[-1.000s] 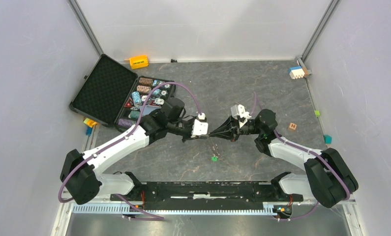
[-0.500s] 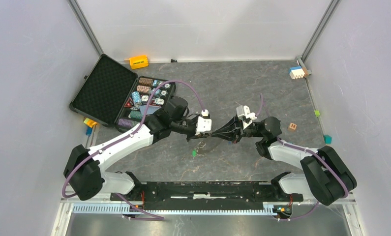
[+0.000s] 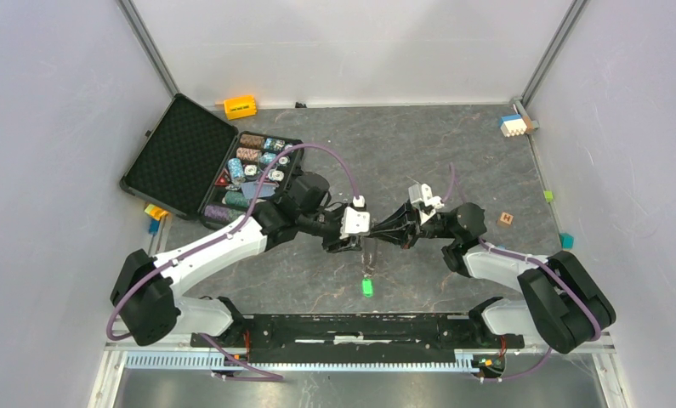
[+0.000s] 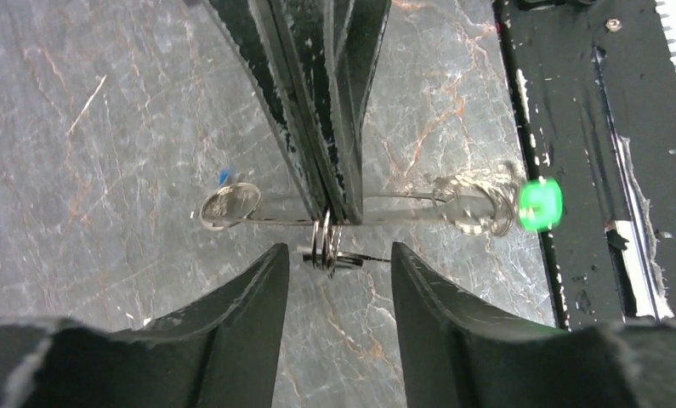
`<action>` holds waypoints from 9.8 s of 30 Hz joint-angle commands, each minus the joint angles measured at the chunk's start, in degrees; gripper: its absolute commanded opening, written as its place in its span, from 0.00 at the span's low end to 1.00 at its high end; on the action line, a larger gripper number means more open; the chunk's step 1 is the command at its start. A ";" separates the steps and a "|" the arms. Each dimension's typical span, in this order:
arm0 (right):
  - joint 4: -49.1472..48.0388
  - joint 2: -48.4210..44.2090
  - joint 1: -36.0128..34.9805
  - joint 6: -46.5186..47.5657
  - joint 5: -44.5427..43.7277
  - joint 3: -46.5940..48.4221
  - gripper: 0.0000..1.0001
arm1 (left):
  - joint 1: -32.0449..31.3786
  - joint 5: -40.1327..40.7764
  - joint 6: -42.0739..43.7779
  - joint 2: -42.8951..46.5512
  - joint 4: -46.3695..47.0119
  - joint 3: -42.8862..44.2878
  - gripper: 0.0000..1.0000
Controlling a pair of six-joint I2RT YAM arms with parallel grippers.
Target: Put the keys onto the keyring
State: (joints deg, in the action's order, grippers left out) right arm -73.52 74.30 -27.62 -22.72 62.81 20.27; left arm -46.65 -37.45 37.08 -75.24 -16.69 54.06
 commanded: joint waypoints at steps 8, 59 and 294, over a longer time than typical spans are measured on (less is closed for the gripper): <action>2.10 -1.24 0.54 4.93 0.84 1.44 0.00 | 0.32 6.71 5.41 5.53 -9.24 5.57 0.60; 27.68 -3.75 0.54 23.78 -2.13 5.99 0.23 | -5.20 15.60 -3.17 -4.25 -22.92 21.76 0.02; 84.24 14.10 -24.91 50.56 -45.82 28.47 0.15 | 19.58 20.94 -8.01 18.70 -17.92 0.42 0.62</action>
State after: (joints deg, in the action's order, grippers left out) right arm 8.60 91.26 -53.08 23.57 14.15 48.69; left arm -27.44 -15.49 29.02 -56.10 -35.86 52.49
